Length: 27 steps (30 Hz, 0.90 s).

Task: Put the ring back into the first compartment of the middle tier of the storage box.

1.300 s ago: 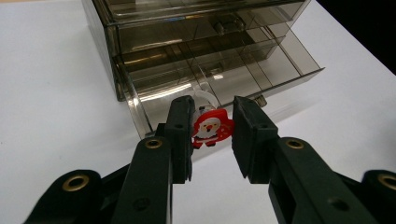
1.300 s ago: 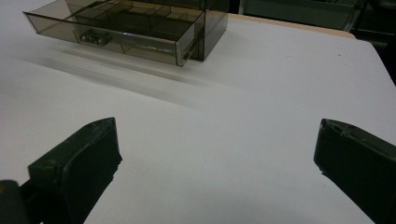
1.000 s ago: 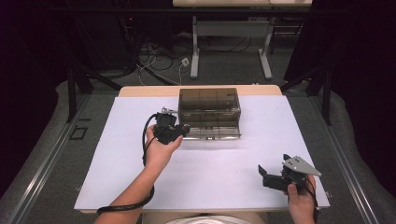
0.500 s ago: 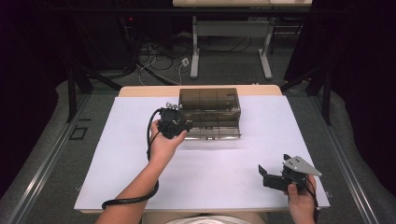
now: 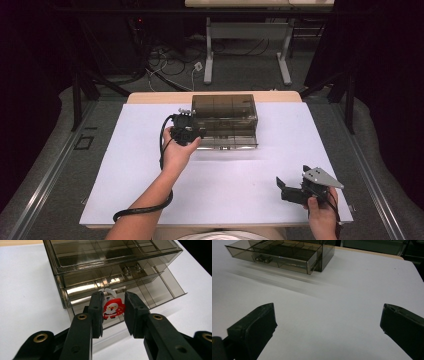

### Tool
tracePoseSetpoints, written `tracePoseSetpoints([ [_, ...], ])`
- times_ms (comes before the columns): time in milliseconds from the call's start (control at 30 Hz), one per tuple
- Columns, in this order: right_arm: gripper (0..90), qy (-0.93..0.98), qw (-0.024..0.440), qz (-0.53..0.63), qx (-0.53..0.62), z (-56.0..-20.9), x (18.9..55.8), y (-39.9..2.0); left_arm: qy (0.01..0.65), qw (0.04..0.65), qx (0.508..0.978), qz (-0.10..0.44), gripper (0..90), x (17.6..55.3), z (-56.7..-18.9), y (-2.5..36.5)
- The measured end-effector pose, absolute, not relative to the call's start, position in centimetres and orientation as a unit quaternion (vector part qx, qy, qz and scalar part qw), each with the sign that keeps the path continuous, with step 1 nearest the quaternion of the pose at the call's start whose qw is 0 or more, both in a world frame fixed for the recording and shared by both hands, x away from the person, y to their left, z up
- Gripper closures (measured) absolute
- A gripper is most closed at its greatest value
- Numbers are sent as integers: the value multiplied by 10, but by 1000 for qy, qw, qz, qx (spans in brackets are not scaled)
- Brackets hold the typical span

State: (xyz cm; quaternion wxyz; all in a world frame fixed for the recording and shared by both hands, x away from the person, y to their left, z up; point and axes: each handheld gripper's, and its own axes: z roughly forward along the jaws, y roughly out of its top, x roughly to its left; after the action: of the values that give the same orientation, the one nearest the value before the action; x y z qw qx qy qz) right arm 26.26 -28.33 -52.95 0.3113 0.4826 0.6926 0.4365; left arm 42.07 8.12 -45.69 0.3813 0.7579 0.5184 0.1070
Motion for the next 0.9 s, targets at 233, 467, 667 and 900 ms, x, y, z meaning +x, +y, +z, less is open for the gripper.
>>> tracePoseSetpoints([
  [233,0,694,311,436,480,-530,263,-283,524,379,756,102,685,426,-463,81],
  [467,0,695,308,434,483,-531,264,-283,529,376,754,97,685,429,-470,82],
  [667,0,695,307,435,483,-531,264,-284,537,377,749,86,685,433,-476,83],
  [900,0,695,307,435,483,-532,264,-283,539,372,751,85,685,436,-484,82],
])
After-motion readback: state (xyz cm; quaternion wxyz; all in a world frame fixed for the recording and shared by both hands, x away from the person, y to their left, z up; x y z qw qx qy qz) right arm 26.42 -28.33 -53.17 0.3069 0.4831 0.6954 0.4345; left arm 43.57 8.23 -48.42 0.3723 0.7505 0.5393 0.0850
